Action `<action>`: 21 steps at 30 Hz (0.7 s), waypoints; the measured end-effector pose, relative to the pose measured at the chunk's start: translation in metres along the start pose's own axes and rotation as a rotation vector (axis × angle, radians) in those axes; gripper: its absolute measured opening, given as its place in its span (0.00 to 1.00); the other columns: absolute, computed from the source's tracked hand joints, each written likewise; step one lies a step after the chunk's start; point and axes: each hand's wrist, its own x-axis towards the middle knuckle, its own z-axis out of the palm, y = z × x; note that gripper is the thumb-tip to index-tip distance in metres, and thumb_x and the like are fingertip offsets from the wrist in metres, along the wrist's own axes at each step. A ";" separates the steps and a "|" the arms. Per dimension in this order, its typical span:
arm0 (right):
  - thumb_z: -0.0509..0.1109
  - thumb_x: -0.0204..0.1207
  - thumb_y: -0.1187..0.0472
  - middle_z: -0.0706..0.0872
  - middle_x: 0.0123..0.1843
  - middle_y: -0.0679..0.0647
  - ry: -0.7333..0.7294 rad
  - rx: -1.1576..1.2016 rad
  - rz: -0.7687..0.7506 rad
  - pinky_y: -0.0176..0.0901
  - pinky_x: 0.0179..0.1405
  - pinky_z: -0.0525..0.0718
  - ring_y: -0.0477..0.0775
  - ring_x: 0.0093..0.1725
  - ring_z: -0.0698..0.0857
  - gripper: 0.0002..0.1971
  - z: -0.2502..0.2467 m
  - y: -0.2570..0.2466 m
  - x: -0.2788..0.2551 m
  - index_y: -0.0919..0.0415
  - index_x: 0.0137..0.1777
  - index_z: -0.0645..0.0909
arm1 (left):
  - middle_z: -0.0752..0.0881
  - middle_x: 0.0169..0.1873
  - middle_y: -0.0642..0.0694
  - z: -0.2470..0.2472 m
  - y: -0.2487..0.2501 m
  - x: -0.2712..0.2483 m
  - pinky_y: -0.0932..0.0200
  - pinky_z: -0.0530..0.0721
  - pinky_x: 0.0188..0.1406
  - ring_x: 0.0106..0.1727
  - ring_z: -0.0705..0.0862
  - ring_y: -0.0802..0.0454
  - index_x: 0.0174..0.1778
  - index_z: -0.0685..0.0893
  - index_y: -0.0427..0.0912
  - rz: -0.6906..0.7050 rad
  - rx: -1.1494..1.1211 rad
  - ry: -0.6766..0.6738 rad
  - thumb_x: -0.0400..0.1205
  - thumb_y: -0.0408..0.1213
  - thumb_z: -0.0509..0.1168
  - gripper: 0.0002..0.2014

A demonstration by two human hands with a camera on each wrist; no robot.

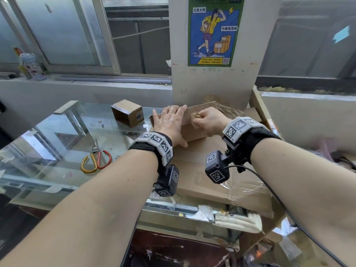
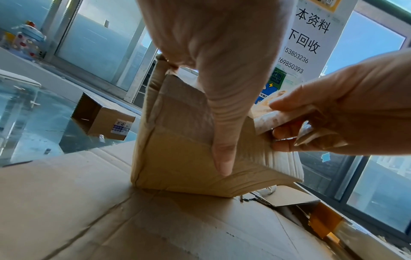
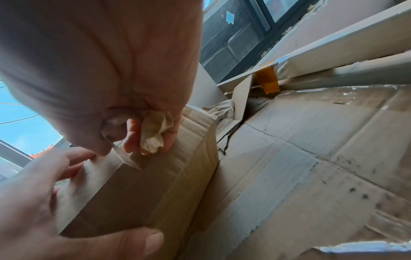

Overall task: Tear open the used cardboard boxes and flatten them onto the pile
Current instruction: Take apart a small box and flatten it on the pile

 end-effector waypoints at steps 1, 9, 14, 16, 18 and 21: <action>0.64 0.77 0.64 0.77 0.29 0.57 0.001 0.016 0.001 0.32 0.12 0.69 0.40 0.12 0.69 0.13 -0.001 0.002 0.001 0.62 0.30 0.77 | 0.60 0.79 0.50 0.000 0.000 0.000 0.30 0.44 0.78 0.81 0.55 0.43 0.82 0.50 0.54 0.003 -0.001 -0.001 0.60 0.54 0.82 0.61; 0.65 0.78 0.62 0.75 0.27 0.55 -0.026 0.162 0.020 0.34 0.13 0.68 0.47 0.15 0.70 0.13 -0.006 0.008 -0.001 0.62 0.31 0.79 | 0.61 0.78 0.49 -0.003 -0.001 0.001 0.30 0.46 0.79 0.80 0.56 0.43 0.82 0.51 0.54 0.010 0.007 -0.004 0.59 0.54 0.82 0.60; 0.66 0.76 0.64 0.74 0.25 0.54 -0.048 0.254 0.027 0.34 0.14 0.66 0.49 0.18 0.68 0.13 -0.007 0.011 -0.004 0.61 0.28 0.78 | 0.61 0.78 0.50 -0.002 -0.001 0.000 0.30 0.45 0.79 0.80 0.57 0.42 0.82 0.51 0.55 0.015 0.022 -0.008 0.59 0.55 0.82 0.60; 0.64 0.75 0.68 0.74 0.25 0.55 -0.043 0.341 0.039 0.33 0.13 0.65 0.48 0.16 0.69 0.14 -0.009 0.012 -0.007 0.62 0.27 0.77 | 0.61 0.78 0.50 -0.002 -0.002 0.000 0.30 0.46 0.79 0.80 0.57 0.43 0.82 0.52 0.55 0.011 0.020 -0.007 0.59 0.54 0.82 0.59; 0.63 0.73 0.71 0.75 0.27 0.58 -0.022 0.386 0.056 0.32 0.11 0.64 0.48 0.15 0.69 0.14 -0.011 0.013 -0.010 0.61 0.26 0.77 | 0.62 0.78 0.50 -0.002 -0.003 0.000 0.32 0.46 0.80 0.80 0.58 0.43 0.81 0.52 0.55 0.010 0.022 -0.001 0.59 0.54 0.82 0.59; 0.64 0.70 0.70 0.76 0.32 0.61 0.015 0.368 0.077 0.32 0.13 0.64 0.51 0.19 0.69 0.11 -0.012 0.014 -0.011 0.60 0.27 0.78 | 0.63 0.77 0.48 -0.003 0.000 0.001 0.38 0.45 0.82 0.81 0.57 0.44 0.82 0.52 0.53 0.020 0.056 0.009 0.59 0.55 0.82 0.60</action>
